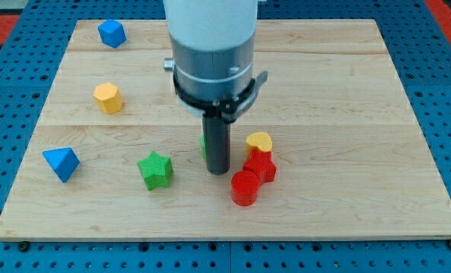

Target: Slide the green star diagonal to the green circle

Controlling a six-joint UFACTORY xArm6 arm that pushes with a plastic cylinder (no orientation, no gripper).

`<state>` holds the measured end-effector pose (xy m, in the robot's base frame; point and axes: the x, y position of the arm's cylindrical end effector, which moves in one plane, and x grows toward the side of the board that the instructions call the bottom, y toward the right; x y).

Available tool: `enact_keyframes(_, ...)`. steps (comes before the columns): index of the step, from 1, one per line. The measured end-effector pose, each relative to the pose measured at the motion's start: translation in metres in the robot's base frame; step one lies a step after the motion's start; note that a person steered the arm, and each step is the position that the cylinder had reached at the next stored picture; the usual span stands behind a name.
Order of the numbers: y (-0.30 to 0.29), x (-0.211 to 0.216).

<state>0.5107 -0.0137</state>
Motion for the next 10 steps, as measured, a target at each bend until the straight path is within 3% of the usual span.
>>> enact_keyframes(1,0.000,-0.043)
enact_keyframes(2,0.001,-0.029)
enact_keyframes(3,0.002,0.051)
enact_keyframes(4,-0.058,0.068)
enact_keyframes(6,-0.063,-0.008)
enact_keyframes(7,-0.070,0.018)
enact_keyframes(8,-0.101,0.017)
enact_keyframes(10,-0.042,-0.032)
